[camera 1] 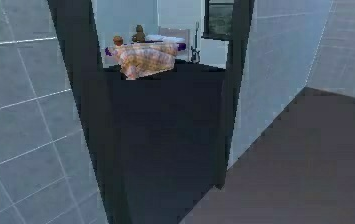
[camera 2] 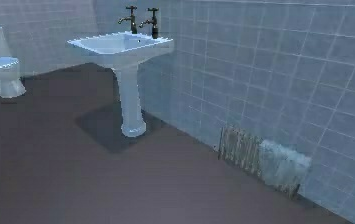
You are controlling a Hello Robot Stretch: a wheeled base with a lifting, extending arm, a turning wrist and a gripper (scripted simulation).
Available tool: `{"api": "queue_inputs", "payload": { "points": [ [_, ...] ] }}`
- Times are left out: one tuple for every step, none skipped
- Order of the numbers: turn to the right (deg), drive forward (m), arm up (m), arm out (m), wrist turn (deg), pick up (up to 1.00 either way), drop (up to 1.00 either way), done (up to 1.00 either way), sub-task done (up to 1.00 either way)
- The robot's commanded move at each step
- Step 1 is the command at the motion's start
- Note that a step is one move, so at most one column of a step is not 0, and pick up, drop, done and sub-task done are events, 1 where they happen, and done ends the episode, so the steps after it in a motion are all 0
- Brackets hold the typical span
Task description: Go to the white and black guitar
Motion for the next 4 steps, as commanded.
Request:
{"api": "queue_inputs", "payload": {
  "points": [
    [33.0, 0.00, 0.00, 0.00, 0.0, 0.00, 0.00, 0.00, 0.00],
    [0.0, 0.45, 0.00, 0.00, 0.0, 0.00, 0.00, 0.00, 0.00],
    [-45.0, 0.00, 0.00, 0.00, 0.0, 0.00, 0.00, 0.00, 0.00],
    [0.0, 0.35, 0.00, 0.00, 0.0, 0.00, 0.00, 0.00, 0.00]
  ]
}}
